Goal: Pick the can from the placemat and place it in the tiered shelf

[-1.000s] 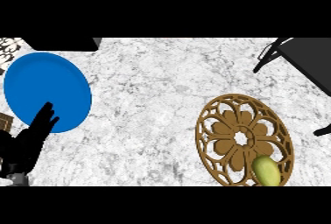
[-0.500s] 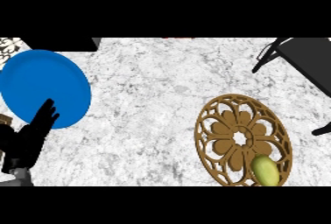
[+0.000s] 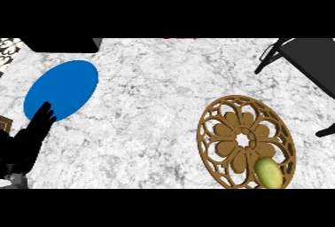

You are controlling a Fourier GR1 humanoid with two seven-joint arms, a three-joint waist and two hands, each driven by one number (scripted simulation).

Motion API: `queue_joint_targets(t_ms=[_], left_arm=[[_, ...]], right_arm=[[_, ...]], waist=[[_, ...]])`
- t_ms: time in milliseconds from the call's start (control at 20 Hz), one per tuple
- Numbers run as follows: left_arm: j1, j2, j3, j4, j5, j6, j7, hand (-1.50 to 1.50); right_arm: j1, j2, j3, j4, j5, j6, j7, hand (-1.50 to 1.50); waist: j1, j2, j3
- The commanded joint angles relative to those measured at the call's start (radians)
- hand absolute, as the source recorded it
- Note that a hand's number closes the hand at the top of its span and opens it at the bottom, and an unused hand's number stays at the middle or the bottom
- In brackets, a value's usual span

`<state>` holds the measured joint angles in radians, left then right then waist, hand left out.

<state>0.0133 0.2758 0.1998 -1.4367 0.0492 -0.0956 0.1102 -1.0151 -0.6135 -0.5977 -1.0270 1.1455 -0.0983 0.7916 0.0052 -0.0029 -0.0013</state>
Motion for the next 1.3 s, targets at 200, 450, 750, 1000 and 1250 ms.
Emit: queue_joint_targets(t_ms=[200, 450, 750, 1000, 1250], left_arm=[[0.018, -0.002, 0.013, 0.028, 0.005, -0.016, -0.020, 0.00], [-0.009, 0.019, 0.023, -0.046, 0.012, -0.005, 0.067, 0.00], [0.010, 0.002, 0.043, 0.003, 0.004, 0.017, 0.021, 0.00], [0.032, 0.019, 0.051, -0.039, 0.010, 0.005, 0.034, 0.00], [0.055, 0.014, 0.072, -0.018, 0.019, 0.013, 0.033, 0.00]], right_arm=[[0.050, 0.037, -0.048, -0.281, -0.154, 0.023, 0.053, -1.50], [0.094, 0.008, -0.087, -0.486, -0.242, 0.079, 0.086, -1.50], [0.150, -0.128, -0.174, -0.808, -0.285, 0.366, 0.300, -1.50], [0.200, -0.186, -0.294, -0.984, -0.381, 0.613, 0.414, -1.50], [0.205, -0.247, -0.447, -1.061, -0.531, 0.791, 0.422, -1.50]], waist=[[-0.020, -0.007, 0.000], [-0.022, -0.008, 0.001], [-0.054, -0.015, 0.000], [-0.070, -0.022, 0.001], [-0.111, -0.039, 0.000]])
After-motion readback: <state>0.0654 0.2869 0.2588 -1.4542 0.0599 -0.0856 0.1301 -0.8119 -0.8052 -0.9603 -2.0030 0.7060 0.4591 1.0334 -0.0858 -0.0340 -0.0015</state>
